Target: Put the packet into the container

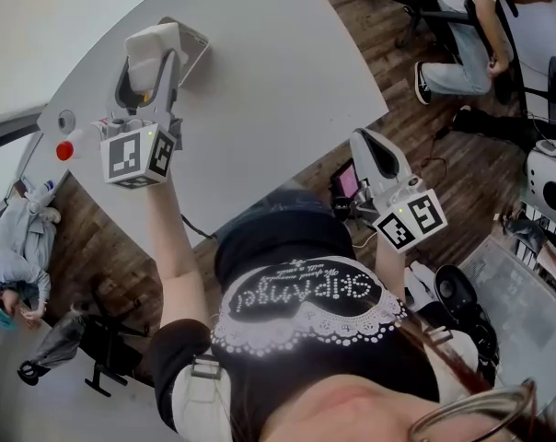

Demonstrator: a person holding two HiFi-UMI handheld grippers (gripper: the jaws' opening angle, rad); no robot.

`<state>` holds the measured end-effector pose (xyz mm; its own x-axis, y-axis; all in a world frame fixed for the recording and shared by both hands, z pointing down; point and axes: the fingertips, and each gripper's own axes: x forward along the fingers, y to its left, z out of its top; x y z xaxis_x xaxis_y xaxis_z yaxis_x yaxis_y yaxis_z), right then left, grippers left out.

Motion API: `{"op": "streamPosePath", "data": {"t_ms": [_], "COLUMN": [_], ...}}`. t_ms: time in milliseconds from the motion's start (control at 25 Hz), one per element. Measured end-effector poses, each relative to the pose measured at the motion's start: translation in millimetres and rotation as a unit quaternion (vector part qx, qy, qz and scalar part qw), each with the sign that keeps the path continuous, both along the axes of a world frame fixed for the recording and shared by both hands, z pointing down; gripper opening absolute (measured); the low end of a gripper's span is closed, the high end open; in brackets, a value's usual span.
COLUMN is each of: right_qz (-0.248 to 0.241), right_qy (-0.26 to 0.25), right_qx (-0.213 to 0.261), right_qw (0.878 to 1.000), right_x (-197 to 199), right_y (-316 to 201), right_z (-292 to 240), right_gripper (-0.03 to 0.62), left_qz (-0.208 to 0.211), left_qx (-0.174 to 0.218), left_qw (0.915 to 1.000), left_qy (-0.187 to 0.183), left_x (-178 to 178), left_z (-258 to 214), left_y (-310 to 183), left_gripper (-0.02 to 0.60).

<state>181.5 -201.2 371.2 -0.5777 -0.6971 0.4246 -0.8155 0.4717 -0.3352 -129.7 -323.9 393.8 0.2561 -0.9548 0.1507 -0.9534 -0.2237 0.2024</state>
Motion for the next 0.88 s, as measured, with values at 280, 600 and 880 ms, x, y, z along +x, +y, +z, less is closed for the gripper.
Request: {"op": "streamPosePath", "data": {"t_ms": [280,600,880], "right_qz": [0.006,0.005,0.002], "right_qy": [0.004,0.004,0.004], "right_qx": [-0.006,-0.008,-0.009], "right_qw": [1.0,1.0,1.0], "right_x": [3,0,-2], "right_y": [1,0,0], "right_z": [4,6,7], "right_gripper": [-0.005,-0.005,-0.005], "left_qz": [-0.015,-0.028,-0.034], "left_qx": [-0.038,-0.063,-0.071], "left_qw": [0.9991,0.9976,0.9969], "left_qy": [-0.002,-0.003,-0.005], "left_x": [-6,-10,-12], "left_z": [34,59,71], "left_y": [-13,-18,-23], "left_gripper": [0.281,0.281,0.281]}}
